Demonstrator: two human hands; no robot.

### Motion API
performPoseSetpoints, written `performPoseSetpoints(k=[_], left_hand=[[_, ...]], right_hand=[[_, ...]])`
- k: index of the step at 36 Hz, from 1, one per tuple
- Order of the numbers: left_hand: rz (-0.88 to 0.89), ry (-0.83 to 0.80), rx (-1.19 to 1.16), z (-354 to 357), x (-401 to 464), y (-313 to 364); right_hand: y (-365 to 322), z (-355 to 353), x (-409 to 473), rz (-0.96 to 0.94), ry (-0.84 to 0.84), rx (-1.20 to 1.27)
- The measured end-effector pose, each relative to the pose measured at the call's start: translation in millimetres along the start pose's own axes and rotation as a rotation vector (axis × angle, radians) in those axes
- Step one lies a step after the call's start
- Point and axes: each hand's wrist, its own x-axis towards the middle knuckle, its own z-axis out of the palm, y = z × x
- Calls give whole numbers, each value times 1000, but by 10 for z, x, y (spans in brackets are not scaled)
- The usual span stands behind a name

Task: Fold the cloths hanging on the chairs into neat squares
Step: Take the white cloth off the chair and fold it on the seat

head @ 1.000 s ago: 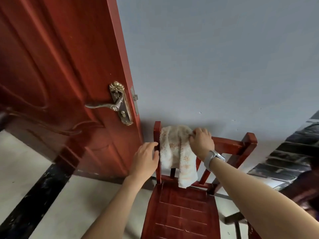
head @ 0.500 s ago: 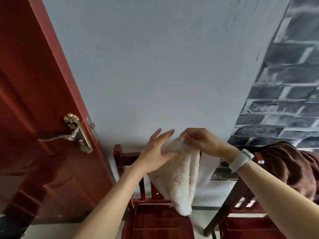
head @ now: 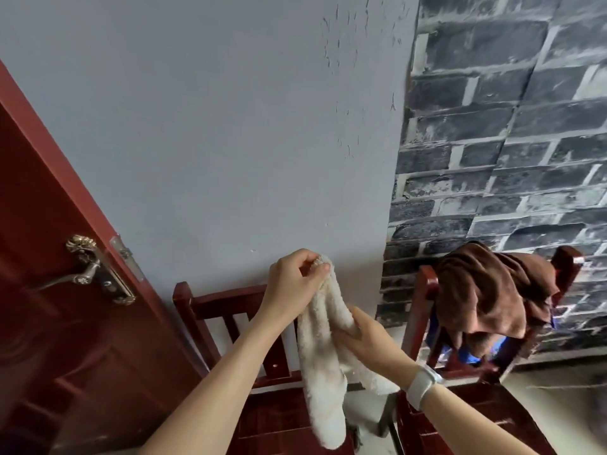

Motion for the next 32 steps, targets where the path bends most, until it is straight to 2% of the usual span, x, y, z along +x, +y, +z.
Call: performPoseSetpoints(k=[4, 7, 10, 12, 17, 20, 23, 25, 28, 30, 32], left_hand=[[23, 151, 49, -81, -87, -61], [-54, 240, 27, -250, -169, -201], [-113, 172, 12, -439, -285, -353], [-119, 85, 83, -530, -355, -422], [-151, -95, 84, -566, -470, -501], [-144, -79, 90, -472, -492, -479], [-78, 42, 149, -378, -476, -435], [-57, 105, 132, -355, -456, -418], [-38, 157, 125, -354, -423, -402], [-17, 153, 134, -348, -416, -388], [3, 160, 136, -343, -415, -380]], right_hand=[[37, -16, 77, 53, 151, -160], [68, -92, 121, 41, 181, -134], [-14, -141, 190, -26, 164, -44], [-139, -149, 254, -93, 135, -28], [-570, -158, 353, -295, -38, 40], [-763, -149, 378, -382, -106, 89], [-849, -136, 393, -403, -93, 111], [-817, -140, 386, -363, 10, 90], [-573, -127, 327, -204, 223, 74], [-352, -67, 243, -52, 194, 52], [-190, 41, 129, 143, 55, 90]])
